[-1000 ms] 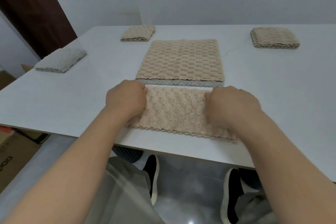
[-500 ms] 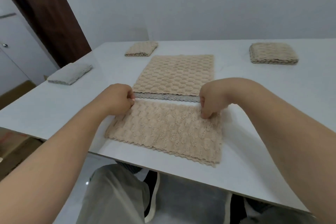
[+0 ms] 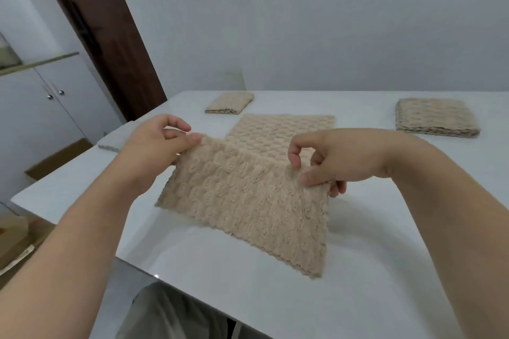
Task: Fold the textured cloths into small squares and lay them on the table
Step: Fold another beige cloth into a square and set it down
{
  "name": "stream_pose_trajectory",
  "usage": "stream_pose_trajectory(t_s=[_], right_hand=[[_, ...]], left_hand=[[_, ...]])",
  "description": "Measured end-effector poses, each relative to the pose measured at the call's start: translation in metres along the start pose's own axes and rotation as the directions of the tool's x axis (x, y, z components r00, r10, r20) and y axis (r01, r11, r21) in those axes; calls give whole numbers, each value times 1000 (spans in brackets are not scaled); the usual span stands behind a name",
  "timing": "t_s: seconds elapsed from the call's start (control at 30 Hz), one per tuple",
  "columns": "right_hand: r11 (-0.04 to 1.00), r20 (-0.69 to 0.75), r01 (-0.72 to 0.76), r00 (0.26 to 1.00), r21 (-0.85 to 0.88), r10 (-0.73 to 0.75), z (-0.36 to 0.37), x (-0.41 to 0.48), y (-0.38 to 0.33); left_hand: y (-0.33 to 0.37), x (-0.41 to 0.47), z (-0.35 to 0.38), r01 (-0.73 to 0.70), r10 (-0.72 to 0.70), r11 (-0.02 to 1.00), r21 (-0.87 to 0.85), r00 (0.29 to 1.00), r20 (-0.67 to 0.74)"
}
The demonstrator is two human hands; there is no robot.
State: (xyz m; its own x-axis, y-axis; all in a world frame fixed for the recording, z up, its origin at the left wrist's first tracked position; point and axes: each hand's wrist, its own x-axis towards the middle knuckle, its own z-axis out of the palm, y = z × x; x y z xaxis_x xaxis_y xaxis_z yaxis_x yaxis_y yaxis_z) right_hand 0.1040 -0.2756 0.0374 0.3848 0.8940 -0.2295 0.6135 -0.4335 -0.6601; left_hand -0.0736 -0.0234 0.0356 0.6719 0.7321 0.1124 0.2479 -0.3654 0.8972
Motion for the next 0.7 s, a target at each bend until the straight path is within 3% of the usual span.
stream_pose_trajectory(t_s=[0.2, 0.33, 0.53, 0.7], right_hand=[[993, -260, 95, 963, 64, -75, -25, -15, 0], [987, -399, 108, 916, 120, -51, -33, -24, -1], [969, -346, 68, 938, 236, 19, -39, -34, -8], [994, -364, 104, 927, 33, -85, -36, -36, -10]], left_hand=[[41, 1, 28, -210, 200, 975, -76, 973, -118], [62, -4, 53, -360, 357, 932, -46, 932, -69], [74, -9, 85, -424, 424, 906, -19, 905, 21], [77, -15, 95, -402, 403, 915, -44, 914, 42]])
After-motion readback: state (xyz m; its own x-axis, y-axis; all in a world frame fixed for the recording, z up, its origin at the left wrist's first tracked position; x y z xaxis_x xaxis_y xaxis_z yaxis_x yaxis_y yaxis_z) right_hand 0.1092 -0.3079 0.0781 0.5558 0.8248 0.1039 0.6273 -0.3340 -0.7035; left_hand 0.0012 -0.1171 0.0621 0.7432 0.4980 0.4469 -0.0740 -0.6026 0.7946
